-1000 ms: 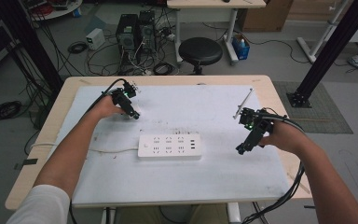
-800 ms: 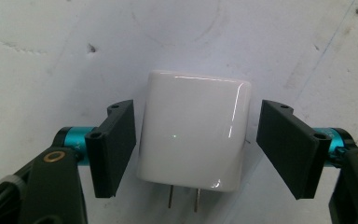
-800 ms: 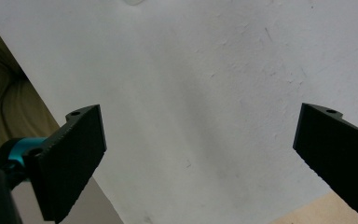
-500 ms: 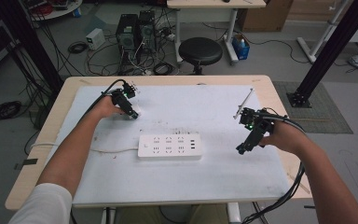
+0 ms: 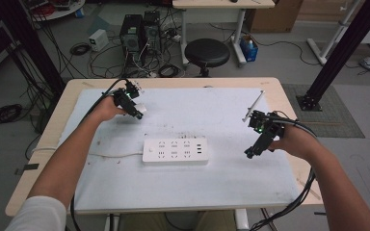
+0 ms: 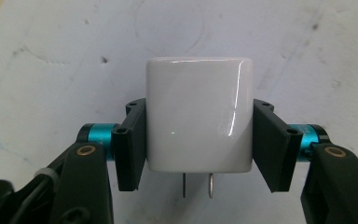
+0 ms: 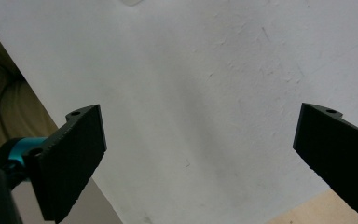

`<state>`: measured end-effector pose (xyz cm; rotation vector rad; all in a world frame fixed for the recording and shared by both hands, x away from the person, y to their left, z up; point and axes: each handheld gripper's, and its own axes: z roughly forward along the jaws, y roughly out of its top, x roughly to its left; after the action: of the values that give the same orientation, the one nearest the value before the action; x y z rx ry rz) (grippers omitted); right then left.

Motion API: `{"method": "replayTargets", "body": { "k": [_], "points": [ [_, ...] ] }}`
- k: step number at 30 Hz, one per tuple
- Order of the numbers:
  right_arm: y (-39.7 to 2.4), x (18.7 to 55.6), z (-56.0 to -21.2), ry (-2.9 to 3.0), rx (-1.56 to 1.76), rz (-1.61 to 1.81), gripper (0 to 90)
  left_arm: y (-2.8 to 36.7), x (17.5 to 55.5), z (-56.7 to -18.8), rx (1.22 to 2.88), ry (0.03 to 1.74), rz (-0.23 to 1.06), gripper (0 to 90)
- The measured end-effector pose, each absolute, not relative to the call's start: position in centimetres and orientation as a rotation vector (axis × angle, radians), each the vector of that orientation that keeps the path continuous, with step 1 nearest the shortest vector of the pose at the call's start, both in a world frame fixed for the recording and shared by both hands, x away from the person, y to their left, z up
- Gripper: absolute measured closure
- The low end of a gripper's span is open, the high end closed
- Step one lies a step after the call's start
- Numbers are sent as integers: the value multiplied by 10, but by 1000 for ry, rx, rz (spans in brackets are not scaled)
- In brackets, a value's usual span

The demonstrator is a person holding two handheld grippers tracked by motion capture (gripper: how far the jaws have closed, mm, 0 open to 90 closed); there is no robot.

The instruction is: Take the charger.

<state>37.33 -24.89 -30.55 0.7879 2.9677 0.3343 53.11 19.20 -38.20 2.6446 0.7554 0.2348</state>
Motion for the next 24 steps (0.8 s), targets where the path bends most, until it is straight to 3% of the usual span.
{"method": "replayTargets", "body": {
  "k": [5,14,24],
  "points": [
    [-251,373,-305,2938,834,341,17,190,515,-361,2632,715,248,424],
    [-249,364,-303,2903,865,426,17,172,452,-306,2616,549,345,424],
    [-242,355,-301,2894,810,468,17,165,398,-280,2592,469,347,424]
  ]
}}
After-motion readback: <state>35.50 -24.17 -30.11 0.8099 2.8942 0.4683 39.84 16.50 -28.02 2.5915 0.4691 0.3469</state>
